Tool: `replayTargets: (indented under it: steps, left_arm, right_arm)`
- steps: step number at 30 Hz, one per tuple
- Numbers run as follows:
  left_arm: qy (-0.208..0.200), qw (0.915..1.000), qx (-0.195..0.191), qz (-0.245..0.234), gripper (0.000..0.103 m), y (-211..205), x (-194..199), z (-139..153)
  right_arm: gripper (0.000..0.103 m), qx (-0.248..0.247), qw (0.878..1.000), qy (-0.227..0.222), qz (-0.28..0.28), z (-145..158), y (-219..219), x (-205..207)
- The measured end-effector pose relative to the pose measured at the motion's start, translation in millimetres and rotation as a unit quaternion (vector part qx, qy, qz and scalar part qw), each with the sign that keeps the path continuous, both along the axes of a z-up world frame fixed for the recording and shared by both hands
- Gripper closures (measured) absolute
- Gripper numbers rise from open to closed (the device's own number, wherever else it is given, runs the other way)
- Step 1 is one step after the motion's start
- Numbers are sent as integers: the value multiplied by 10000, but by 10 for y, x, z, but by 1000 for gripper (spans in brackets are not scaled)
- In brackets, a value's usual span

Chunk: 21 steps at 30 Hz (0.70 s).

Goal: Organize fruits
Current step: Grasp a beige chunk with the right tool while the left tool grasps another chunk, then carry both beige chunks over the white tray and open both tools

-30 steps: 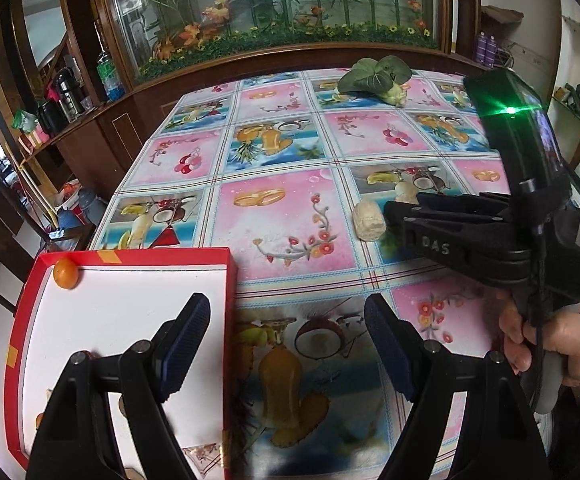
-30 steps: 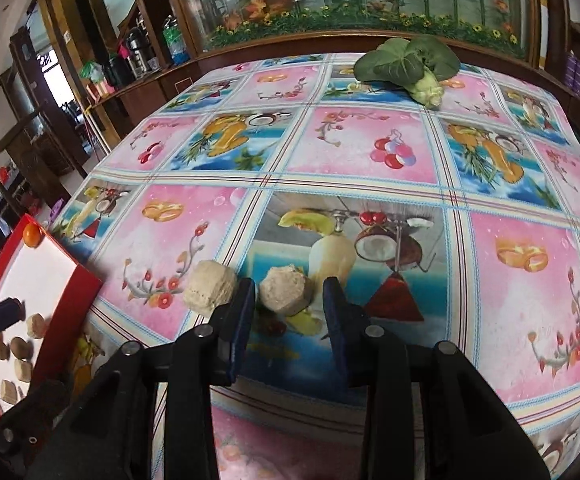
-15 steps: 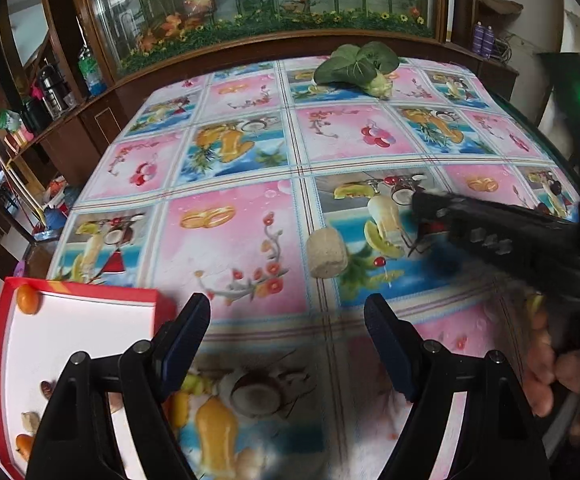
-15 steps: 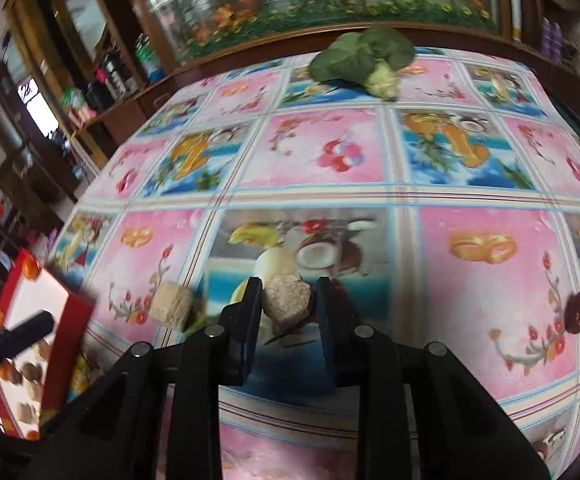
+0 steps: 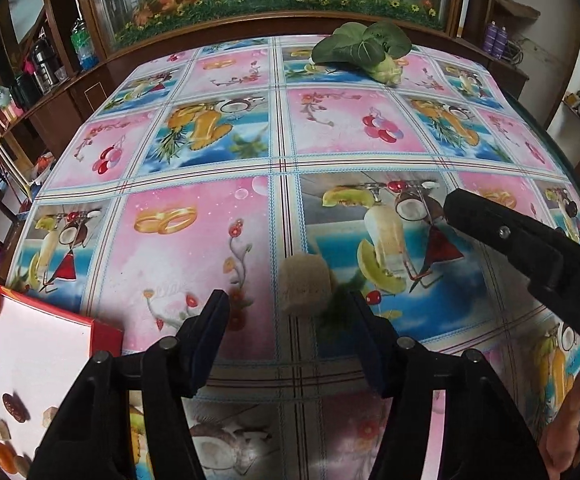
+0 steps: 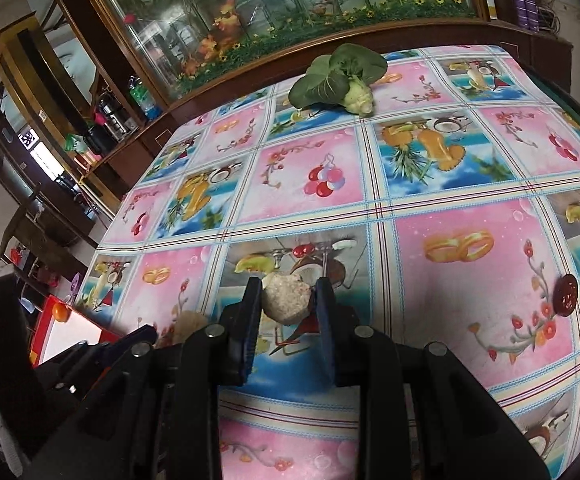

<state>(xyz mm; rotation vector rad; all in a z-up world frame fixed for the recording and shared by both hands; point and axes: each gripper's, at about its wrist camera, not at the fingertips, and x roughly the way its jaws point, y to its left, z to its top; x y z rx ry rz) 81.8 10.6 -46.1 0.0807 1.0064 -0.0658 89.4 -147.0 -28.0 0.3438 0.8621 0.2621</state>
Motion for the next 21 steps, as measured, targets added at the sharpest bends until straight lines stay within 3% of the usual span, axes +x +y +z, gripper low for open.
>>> replayTargets:
  steps: [2,6,8,16,21]
  left_arm:
    - [52,10000,-76,-8,56,-1,31,-31]
    - [40,9998,-216,-9,66,16,62,-32]
    - [26,9997,-252,-37,76,16,70,-31]
    - [-56,9995,-315,-77,77,15,36,-9]
    - [-360,9990,-261,-111,77,12,-107,169]
  right_arm:
    - [74,4,10000,-24,21,10,13,-13]
    - [74,-1,10000,0,36,-4,31,-18]
    - [74,-2,10000,6,21,-10,29,-20]
    - [74,-24,10000,12,4,-18,20,-13]
    - [74,-51,10000,-14,25,-24,16,-17]
